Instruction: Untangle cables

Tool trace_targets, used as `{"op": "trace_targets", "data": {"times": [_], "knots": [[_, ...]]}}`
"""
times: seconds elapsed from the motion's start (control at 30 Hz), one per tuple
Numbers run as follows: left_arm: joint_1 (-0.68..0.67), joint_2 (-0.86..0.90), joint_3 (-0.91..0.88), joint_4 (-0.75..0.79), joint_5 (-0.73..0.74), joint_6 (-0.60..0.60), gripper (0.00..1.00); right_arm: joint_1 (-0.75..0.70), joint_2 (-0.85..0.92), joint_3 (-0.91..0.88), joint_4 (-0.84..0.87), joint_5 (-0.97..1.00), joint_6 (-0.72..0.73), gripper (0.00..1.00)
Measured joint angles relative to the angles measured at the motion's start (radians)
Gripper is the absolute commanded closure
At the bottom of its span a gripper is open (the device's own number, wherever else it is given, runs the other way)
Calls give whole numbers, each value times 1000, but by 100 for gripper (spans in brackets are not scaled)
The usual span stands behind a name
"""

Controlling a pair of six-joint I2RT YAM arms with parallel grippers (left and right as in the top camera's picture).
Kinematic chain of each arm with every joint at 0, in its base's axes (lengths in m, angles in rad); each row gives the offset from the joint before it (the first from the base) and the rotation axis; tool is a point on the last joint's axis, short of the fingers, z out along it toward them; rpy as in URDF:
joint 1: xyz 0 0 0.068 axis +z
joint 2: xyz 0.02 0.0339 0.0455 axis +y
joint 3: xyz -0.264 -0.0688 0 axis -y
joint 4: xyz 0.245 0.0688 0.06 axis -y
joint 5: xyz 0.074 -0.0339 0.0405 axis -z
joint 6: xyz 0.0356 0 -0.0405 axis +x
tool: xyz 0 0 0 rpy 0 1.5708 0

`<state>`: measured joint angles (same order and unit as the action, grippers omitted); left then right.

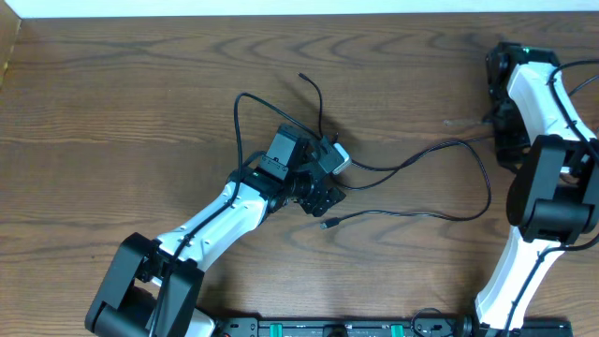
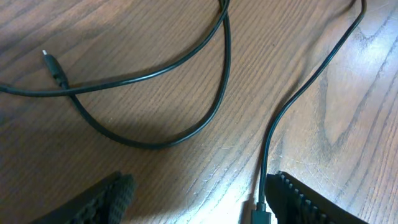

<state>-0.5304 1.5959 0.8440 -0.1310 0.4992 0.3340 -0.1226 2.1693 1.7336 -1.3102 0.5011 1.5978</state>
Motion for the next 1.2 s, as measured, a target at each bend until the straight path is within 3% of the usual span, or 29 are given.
{"op": "trace_targets", "data": {"times": [0.2,0.23,0.27,0.3,0.33,0.67,0.8,1.2], "knots": [[0,0,0,0,0,0,27,-38,0,-47,75,47,-50,4],[0,0,0,0,0,0,27,-45,0,-55,88,52,-68,16],[0,0,0,0,0,0,27,-48,0,-62,100,55,-90,38],[0,0,0,0,0,0,27,-53,0,-70,108,57,-113,73],[0,0,0,0,0,0,27,-56,0,-76,120,59,-137,99],[0,0,0,0,0,0,27,-61,0,-63,157,19,-585,99],[0,0,0,0,0,0,27,-44,-15,-3,110,-1,-680,99],[0,0,0,0,0,0,27,-23,-366,406,72,-354,-1090,99]]}}
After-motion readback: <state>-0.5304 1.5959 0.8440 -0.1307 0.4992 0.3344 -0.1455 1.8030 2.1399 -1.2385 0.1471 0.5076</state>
